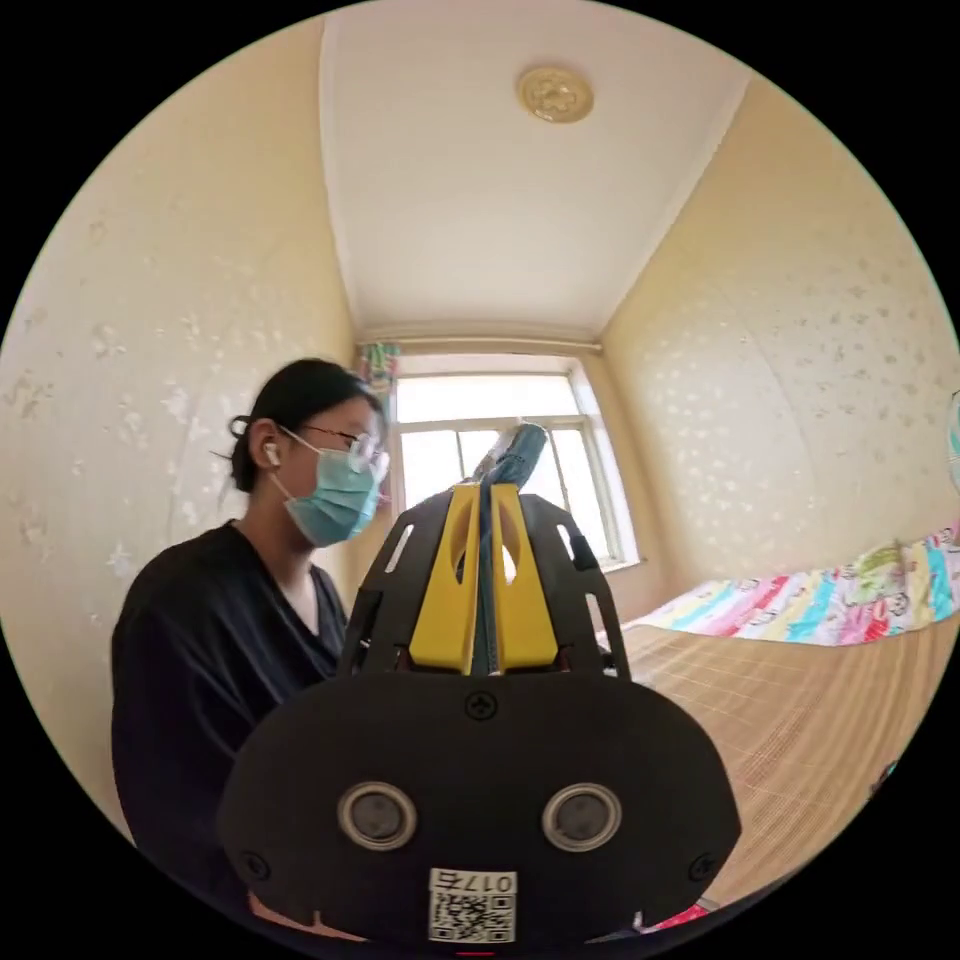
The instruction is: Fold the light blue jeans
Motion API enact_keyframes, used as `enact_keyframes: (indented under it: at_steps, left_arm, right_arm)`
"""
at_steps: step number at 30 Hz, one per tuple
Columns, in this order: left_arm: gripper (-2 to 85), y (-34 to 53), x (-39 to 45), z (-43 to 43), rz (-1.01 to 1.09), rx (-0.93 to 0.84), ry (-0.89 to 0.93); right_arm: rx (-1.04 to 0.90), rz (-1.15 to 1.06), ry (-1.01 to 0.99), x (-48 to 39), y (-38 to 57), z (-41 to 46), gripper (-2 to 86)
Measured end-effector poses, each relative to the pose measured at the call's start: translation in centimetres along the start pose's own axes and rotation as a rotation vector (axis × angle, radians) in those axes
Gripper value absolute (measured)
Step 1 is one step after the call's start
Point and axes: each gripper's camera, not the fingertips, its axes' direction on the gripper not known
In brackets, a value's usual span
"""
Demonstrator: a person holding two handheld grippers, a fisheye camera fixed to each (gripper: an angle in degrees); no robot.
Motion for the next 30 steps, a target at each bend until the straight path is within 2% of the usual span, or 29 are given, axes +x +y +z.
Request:
enact_keyframes:
  at_steps: [2, 4, 6, 8, 9, 11, 12, 15, 18, 20, 22, 24, 26, 30]
  left_arm:
    - [-0.3, -2.4, -2.0, 2.6, -0.015, 0.0, -0.174]
    - [-0.1, -6.1, -6.9, 6.4, -0.072, -0.045, -0.243]
    - [0.6, -11.6, -14.2, 13.0, -0.1, -0.162, -0.351]
    - [4.7, -18.3, -26.6, 22.0, -0.163, -0.327, -0.568]
    - [6.3, -19.5, -29.6, 23.6, -0.184, -0.368, -0.606]
    - [11.2, -20.2, -38.2, 25.5, -0.313, -0.468, -0.791]
    - [11.4, -19.5, -39.5, 25.3, -0.34, -0.472, -0.805]
    - [11.3, -12.4, -42.8, 24.2, -0.355, -0.534, -0.741]
    - [11.3, 0.2, -43.5, 22.9, -0.325, -0.721, -0.735]
    - [11.3, 10.6, -43.1, 20.8, -0.374, -0.845, -0.691]
    - [11.3, 17.0, -42.0, 18.4, -0.443, -0.879, -0.664]
    - [11.4, 21.5, -40.2, 15.6, -0.49, -0.859, -0.662]
    - [11.4, 25.2, -36.8, 12.0, -0.51, -0.813, -0.695]
    - [11.4, 28.9, -32.4, 8.1, -0.541, -0.76, -0.737]
  right_arm:
    - [-0.075, 0.056, 0.337, 2.9, -1.9, 2.7, 2.4]
    - [-0.12, 0.073, 0.526, 7.9, -3.6, 5.3, 2.7]
    - [-0.188, 0.07, 0.715, 15.5, -6.6, 9.4, 3.2]
    - [-0.304, 0.139, 1.034, 29.9, -11.3, 16.0, 4.4]
    - [-0.348, 0.188, 1.089, 33.8, -12.1, 17.3, 4.8]
    - [-0.532, 0.306, 1.256, 44.5, -11.8, 20.8, 7.5]
    - [-0.556, 0.318, 1.286, 45.8, -10.9, 21.3, 7.8]
    - [-0.649, 0.283, 1.242, 48.7, -4.1, 22.7, 8.2]
    - [-0.814, 0.283, 1.049, 49.0, 8.0, 22.1, 8.3]
    - [-0.934, 0.367, 0.912, 47.9, 19.6, 20.0, 8.4]
    - [-0.985, 0.452, 0.854, 46.0, 27.7, 17.8, 8.4]
    - [-0.968, 0.525, 0.842, 43.0, 33.5, 15.2, 8.4]
    - [-0.841, 0.609, 0.867, 38.3, 38.2, 11.3, 8.2]
    - [-0.675, 0.703, 0.773, 32.7, 42.4, 8.6, 8.0]
